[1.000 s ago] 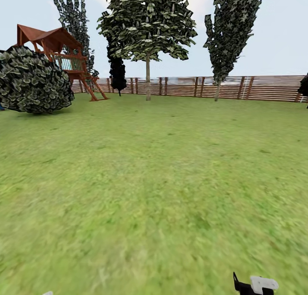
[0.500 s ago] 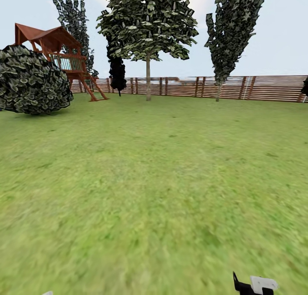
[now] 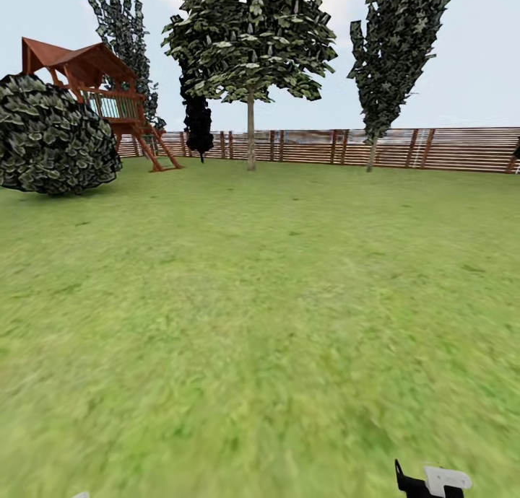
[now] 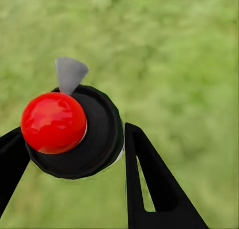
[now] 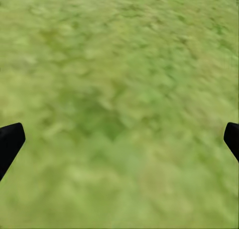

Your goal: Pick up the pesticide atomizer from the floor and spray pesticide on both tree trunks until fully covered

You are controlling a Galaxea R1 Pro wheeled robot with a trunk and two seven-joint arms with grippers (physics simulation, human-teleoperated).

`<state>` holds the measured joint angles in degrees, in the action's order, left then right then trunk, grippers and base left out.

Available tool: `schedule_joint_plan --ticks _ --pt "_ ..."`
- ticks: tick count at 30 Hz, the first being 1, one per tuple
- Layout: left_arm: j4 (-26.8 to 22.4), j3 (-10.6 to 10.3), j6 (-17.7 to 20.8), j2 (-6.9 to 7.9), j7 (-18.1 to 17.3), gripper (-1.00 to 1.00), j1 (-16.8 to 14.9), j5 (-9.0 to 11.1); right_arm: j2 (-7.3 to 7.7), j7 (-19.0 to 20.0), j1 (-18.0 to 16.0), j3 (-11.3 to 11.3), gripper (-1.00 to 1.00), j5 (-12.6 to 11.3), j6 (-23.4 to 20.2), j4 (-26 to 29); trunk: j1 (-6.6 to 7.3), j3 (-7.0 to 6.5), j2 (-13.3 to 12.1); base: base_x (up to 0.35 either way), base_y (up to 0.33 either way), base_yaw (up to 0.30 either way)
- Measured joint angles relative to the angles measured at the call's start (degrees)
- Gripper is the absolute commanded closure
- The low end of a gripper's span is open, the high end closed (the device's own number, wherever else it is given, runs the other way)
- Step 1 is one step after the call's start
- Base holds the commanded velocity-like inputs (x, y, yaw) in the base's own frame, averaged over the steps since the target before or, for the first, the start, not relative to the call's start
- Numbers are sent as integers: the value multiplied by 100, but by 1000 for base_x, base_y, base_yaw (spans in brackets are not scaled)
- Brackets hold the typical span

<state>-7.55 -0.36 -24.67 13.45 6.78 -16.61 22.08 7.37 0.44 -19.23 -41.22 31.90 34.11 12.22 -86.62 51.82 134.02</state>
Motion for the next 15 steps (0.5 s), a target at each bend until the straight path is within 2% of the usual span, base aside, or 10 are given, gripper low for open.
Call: schedule_joint_plan --ticks 15 --pt "0 0 14 9 7 100 0 3 -7 0 -1 0 -100 0 1 0 0 0 0 342 84 0"
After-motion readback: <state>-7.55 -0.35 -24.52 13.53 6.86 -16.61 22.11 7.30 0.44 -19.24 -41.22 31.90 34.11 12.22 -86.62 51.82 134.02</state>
